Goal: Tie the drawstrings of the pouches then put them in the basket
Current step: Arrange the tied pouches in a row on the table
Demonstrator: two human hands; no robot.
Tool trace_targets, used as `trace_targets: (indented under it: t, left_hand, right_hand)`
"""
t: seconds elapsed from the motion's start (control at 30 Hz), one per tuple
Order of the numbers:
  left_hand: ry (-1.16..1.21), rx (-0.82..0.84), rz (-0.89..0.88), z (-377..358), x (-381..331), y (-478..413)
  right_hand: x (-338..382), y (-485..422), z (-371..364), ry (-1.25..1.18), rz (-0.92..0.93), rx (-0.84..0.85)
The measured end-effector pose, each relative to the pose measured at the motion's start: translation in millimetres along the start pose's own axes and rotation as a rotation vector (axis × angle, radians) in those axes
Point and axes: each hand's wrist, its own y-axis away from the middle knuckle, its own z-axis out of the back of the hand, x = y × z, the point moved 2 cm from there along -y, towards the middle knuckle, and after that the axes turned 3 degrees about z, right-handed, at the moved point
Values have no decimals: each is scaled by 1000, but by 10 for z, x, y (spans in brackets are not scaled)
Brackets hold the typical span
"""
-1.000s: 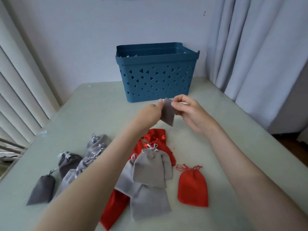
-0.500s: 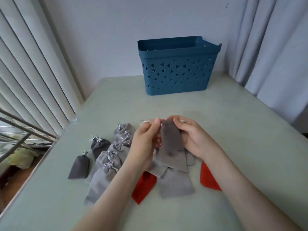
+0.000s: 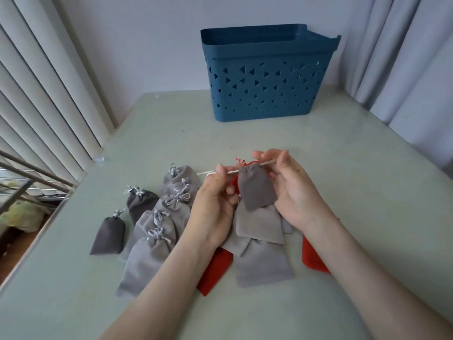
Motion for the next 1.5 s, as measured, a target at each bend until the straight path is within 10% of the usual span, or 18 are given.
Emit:
trace_targets:
  t: [0.57,1.5]
  left_hand:
    - [-348,54,113,-49,-7,39]
    - [-1096,-62,-325,-118,13,183]
  right_hand:
    - [136,42,72,197,-122,253]
    - [58,127,-89,1110,84,190]
